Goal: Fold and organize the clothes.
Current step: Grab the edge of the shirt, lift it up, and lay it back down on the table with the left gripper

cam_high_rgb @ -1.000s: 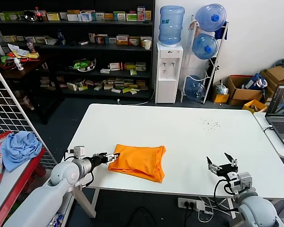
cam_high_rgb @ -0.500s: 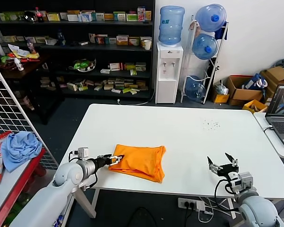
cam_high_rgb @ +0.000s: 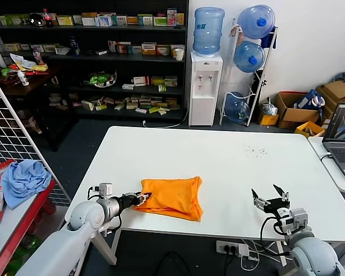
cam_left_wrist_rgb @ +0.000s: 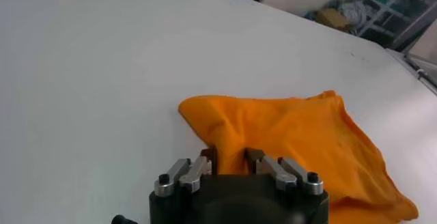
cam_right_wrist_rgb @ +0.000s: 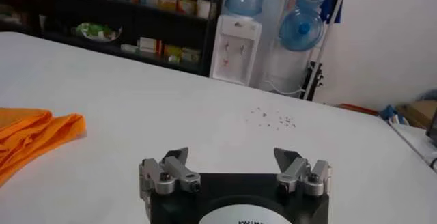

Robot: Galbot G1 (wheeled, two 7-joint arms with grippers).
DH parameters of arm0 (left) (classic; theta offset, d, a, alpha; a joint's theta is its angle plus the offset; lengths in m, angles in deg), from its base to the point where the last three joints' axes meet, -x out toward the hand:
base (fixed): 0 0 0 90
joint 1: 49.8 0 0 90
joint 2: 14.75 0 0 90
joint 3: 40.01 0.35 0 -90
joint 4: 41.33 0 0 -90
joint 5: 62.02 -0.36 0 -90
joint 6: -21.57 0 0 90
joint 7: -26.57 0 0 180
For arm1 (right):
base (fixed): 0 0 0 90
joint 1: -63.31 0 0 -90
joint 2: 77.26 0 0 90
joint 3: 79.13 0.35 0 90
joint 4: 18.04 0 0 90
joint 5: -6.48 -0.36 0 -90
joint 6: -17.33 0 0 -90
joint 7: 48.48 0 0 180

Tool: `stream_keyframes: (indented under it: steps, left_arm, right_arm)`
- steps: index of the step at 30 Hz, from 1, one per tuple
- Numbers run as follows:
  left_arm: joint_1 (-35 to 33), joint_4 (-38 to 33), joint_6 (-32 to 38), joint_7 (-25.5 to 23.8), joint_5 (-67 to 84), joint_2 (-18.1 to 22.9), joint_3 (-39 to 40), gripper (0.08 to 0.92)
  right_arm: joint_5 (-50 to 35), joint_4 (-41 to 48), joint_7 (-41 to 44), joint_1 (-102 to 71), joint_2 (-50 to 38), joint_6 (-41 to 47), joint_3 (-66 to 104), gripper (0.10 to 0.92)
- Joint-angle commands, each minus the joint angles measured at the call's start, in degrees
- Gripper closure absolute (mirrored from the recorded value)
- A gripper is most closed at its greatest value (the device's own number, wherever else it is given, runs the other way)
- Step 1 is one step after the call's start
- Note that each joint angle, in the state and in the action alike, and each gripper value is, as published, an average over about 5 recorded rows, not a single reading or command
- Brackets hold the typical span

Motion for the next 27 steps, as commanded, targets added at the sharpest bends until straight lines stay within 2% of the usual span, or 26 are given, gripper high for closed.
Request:
stream_keyframes:
  steps: [1, 6, 9, 15, 22, 27]
  left_arm:
    - [-0.38, -2.28, -0.04, 0.60, 0.73, 0.13, -0.16, 0.653]
    - [-0.97, -4.27, 0.22, 2.46, 2.45, -0.20, -0.83, 0.798]
    - [-1.20, -5.16, 0.59, 3.91, 3.04, -0.81, -1.42, 0.840]
    - [-1.60, -6.43, 0.92, 6.32, 1.97, -5.31, -2.95, 0.841]
    - [-2.12, -6.94, 1.53, 7.06, -5.72, -14.67, -4.58, 0.841]
    - [-1.22, -4.79, 2.87, 6.75, -11.87, -19.99, -4.38, 0.841]
  right_arm:
    - [-0.02, -0.24, -0.06, -0.19, 0.17, 0.05, 0.04, 0.203]
    - [-0.06, -0.75, -0.17, -0.37, 0.18, 0.16, 0.10, 0.203]
    - [-0.06, -0.98, -0.32, -0.22, 0.22, 0.26, -0.06, 0.203]
    - [0.04, -1.32, -0.64, 0.21, 0.43, 0.50, -0.82, 0.203]
    - [0.81, -1.59, -1.19, 0.97, 1.00, 0.69, -2.69, 0.203]
    - [1.30, -1.97, -1.37, 1.62, 1.53, 0.74, -4.17, 0.203]
